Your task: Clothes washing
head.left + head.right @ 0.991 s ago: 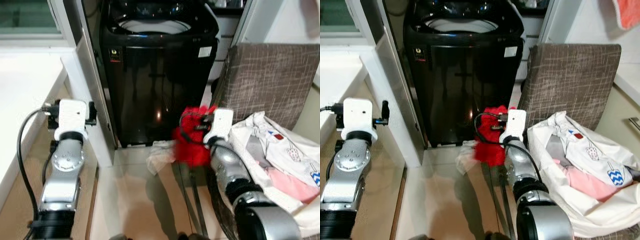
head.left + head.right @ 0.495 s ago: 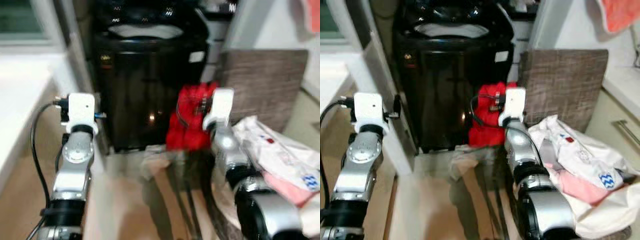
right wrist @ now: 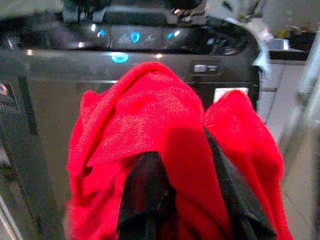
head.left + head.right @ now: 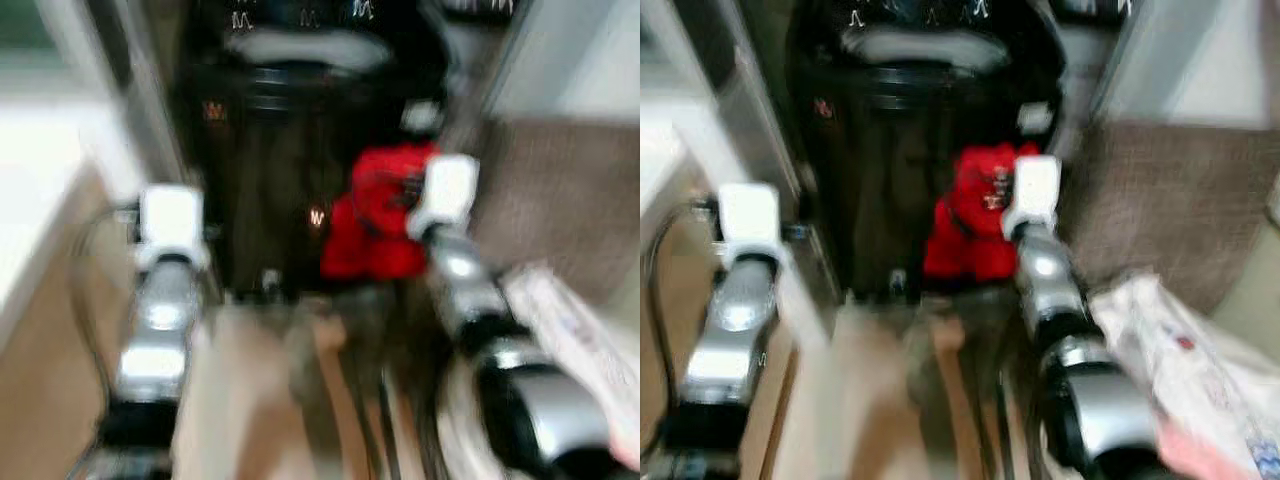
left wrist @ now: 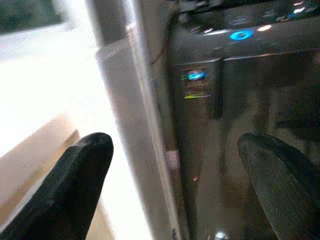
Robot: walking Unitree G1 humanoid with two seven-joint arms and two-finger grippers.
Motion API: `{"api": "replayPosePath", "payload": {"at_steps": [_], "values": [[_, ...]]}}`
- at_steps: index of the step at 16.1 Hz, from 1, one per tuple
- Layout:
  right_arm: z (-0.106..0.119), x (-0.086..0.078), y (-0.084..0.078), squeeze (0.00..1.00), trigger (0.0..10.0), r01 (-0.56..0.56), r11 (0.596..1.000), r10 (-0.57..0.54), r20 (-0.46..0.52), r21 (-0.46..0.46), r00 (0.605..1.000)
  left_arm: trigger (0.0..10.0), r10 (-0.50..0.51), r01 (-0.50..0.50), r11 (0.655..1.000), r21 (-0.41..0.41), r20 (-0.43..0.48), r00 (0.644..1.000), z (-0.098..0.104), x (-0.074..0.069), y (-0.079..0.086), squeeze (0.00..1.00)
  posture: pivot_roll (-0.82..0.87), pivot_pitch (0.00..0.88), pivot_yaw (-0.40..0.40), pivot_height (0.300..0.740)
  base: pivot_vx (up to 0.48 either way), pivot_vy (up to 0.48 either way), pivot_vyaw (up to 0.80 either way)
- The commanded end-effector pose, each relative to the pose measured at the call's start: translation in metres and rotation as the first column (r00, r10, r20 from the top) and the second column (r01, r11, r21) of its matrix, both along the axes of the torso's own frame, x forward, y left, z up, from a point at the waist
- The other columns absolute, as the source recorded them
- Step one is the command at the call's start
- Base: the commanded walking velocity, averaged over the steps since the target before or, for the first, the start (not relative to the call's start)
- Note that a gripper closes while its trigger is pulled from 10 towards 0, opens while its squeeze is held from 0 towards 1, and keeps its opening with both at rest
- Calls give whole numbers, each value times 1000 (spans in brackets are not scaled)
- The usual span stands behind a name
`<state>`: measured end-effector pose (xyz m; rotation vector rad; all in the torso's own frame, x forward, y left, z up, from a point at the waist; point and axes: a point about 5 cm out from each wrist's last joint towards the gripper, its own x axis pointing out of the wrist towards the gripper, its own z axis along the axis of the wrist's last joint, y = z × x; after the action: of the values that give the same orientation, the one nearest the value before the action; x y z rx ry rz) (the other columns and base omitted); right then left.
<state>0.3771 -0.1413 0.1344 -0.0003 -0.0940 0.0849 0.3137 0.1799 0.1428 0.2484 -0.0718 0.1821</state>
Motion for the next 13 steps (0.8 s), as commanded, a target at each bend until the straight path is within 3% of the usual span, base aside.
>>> {"api": "replayPosePath", "payload": {"at_steps": [1, 3, 6, 11, 13], "values": [[8, 3, 18, 0, 10000, -39, 999, 39, 25, 14, 999, 10000, 48, -48, 999, 19, 3, 999, 1, -3, 14, 0, 66, 0, -76, 740, 442, 0, 0], [7, 4, 17, 0, 10000, -16, 999, 17, 7, -33, 1000, 10000, 29, -28, 1000, 10, -6, 1000, 0, -3, 11, 0, 62, 0, -80, 740, 442, 0, 0], [19, 6, 15, 0, 10000, -20, 999, 22, 65, -35, 998, 10000, 24, -24, 1000, 16, 0, 1000, 0, -3, 11, 0, 55, 0, -80, 740, 444, 0, 0], [12, 4, 12, 0, 10000, -9, 999, 11, 44, -40, 999, 10000, 3, -4, 999, 46, 31, 1000, 7, -2, 7, 0, 48, 0, -80, 740, 442, 0, 0], [19, 6, 11, 0, 10000, 2, 999, 1, 72, -36, 997, 10000, -10, 5, 997, 77, 67, 998, 14, -3, 5, 0, 49, 0, -80, 740, 441, 0, 0]]}}
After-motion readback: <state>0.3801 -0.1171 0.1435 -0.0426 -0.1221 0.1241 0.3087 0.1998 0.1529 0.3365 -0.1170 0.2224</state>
